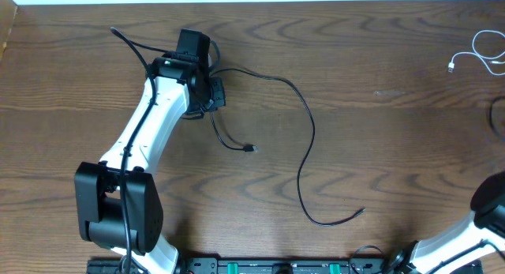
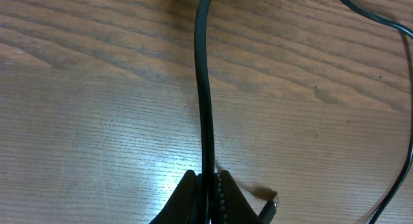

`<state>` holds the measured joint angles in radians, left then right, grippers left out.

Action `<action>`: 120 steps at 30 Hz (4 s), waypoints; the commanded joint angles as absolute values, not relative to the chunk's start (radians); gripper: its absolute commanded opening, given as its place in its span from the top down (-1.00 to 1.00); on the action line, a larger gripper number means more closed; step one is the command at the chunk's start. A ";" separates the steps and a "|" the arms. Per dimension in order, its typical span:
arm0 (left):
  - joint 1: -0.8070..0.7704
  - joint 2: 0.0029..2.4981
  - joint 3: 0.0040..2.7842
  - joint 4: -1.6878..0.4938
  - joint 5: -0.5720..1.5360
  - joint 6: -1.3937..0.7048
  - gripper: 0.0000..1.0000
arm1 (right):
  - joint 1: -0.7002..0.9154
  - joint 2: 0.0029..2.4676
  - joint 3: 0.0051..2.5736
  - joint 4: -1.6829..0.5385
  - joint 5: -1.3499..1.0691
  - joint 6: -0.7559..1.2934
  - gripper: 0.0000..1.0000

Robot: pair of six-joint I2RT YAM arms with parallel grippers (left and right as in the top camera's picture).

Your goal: Untangle cables

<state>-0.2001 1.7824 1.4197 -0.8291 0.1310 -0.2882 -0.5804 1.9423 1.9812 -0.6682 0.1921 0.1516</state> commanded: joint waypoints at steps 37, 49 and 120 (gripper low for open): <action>-0.399 1.797 1.424 -0.772 0.306 -0.283 -0.04 | -0.199 1.900 1.798 -1.273 -0.338 0.072 -0.99; -0.396 1.797 1.425 -0.776 0.277 -0.248 -0.70 | -0.131 1.900 1.616 -1.195 -0.362 0.042 -0.99; 0.000 1.503 1.428 -0.943 0.276 -0.237 -0.69 | 0.620 1.900 1.114 -0.678 -0.092 1.148 0.66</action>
<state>-0.0017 1.4975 1.4414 -0.9375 0.2825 -0.2539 0.6346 1.8835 1.1343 -0.6971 -0.0845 1.2263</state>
